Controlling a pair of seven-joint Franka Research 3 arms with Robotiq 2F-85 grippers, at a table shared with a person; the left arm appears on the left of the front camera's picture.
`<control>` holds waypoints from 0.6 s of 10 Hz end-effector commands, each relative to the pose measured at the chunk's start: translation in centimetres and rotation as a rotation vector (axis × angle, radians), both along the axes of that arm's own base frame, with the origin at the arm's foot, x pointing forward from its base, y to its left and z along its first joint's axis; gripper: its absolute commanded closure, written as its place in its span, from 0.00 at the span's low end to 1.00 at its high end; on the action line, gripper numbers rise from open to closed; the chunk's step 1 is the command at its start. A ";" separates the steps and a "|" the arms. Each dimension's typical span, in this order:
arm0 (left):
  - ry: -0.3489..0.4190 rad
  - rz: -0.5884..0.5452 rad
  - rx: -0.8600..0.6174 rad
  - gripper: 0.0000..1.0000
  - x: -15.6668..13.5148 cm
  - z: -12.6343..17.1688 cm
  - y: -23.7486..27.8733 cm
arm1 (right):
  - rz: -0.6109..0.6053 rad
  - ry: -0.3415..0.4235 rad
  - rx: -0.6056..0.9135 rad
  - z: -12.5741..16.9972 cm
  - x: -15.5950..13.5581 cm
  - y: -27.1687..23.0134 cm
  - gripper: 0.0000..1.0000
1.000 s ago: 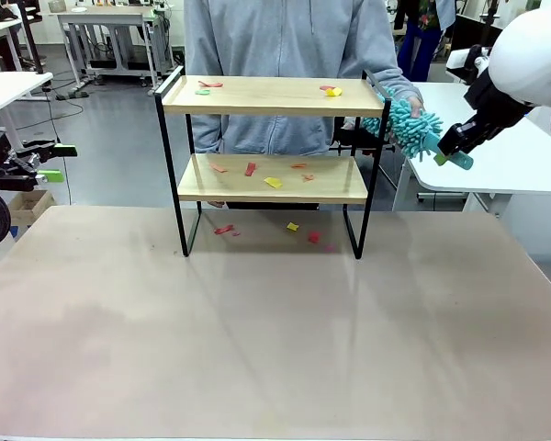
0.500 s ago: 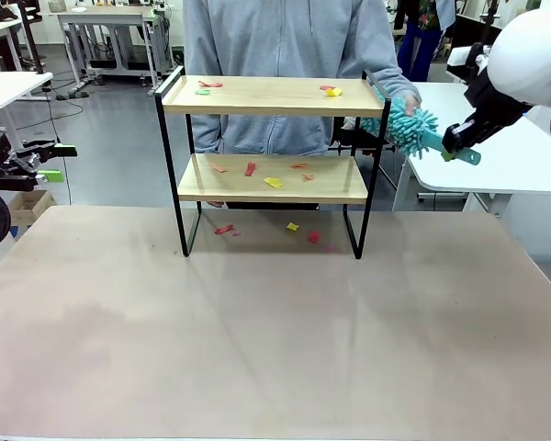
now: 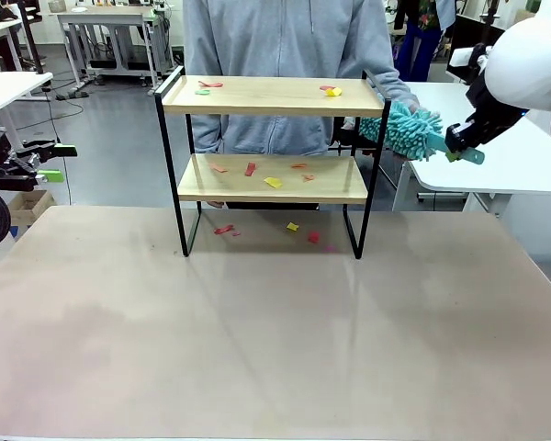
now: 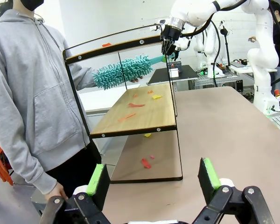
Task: Clean the shelf.
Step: Pick up the Duster handed by the human, then clean the specific section of the Shelf indicated by the human with the Duster.
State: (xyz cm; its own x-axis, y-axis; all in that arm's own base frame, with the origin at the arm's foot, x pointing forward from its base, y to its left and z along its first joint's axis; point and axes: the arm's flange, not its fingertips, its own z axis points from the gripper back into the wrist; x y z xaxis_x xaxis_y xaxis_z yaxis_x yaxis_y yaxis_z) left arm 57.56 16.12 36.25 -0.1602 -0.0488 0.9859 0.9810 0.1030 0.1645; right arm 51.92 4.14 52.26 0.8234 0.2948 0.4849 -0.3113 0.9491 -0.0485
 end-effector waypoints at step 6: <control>-0.005 0.004 0.006 0.00 -0.2 0.1 -0.3 | 0.016 0.006 -0.005 -0.1 -0.1 0.1 1.00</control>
State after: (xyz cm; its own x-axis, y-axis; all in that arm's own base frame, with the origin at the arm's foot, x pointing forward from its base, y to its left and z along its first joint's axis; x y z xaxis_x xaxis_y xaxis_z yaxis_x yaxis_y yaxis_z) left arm 57.56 16.12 36.25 -0.1602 -0.0488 0.9859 0.9810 0.1030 0.1645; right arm 51.87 4.40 51.95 0.8285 0.3011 0.4722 -0.3184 0.9469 -0.0452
